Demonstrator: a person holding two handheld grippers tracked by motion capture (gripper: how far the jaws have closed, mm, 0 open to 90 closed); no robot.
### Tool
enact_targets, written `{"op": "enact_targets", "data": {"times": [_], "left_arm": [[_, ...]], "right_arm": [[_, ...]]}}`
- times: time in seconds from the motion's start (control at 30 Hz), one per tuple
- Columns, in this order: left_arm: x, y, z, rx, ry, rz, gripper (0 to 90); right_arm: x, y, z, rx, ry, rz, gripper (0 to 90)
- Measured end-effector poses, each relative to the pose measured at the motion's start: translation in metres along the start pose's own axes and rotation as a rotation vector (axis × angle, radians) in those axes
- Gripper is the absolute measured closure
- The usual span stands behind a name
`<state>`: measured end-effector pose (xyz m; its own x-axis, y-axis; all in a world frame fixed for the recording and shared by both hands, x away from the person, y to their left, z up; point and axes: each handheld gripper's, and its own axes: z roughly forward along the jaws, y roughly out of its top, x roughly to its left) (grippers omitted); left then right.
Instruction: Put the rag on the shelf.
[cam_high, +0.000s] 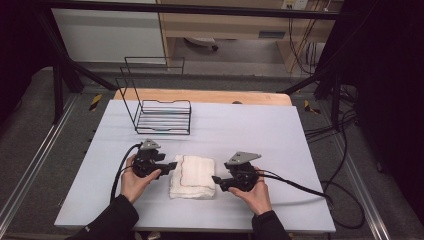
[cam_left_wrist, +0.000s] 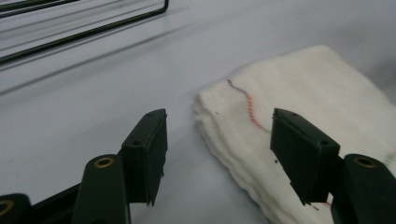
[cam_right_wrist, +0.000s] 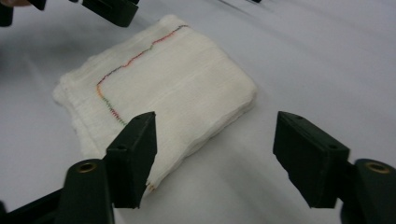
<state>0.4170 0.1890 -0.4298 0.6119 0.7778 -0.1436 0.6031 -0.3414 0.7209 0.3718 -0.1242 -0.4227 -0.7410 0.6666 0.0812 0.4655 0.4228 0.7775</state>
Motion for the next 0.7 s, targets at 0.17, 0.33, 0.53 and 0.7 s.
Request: {"op": "enact_targets", "data": {"times": [0.17,0.33,0.53,0.7], "left_arm": [[0.005,0.001,0.020,0.021,0.005,-0.022,40.2],[0.009,0.000,0.026,0.017,-0.022,-0.047,46.9],[0.007,0.001,0.030,0.021,-0.071,-0.046,60.3],[0.005,0.001,0.030,0.029,-0.093,-0.064,68.2]], "right_arm": [[-0.009,-0.005,0.002,-0.013,-0.005,0.069,25.5],[-0.010,-0.006,0.005,0.000,-0.003,0.084,23.5],[-0.013,-0.005,0.008,0.010,0.006,0.094,18.4],[-0.013,-0.005,0.008,0.018,0.008,0.098,14.1]]}}
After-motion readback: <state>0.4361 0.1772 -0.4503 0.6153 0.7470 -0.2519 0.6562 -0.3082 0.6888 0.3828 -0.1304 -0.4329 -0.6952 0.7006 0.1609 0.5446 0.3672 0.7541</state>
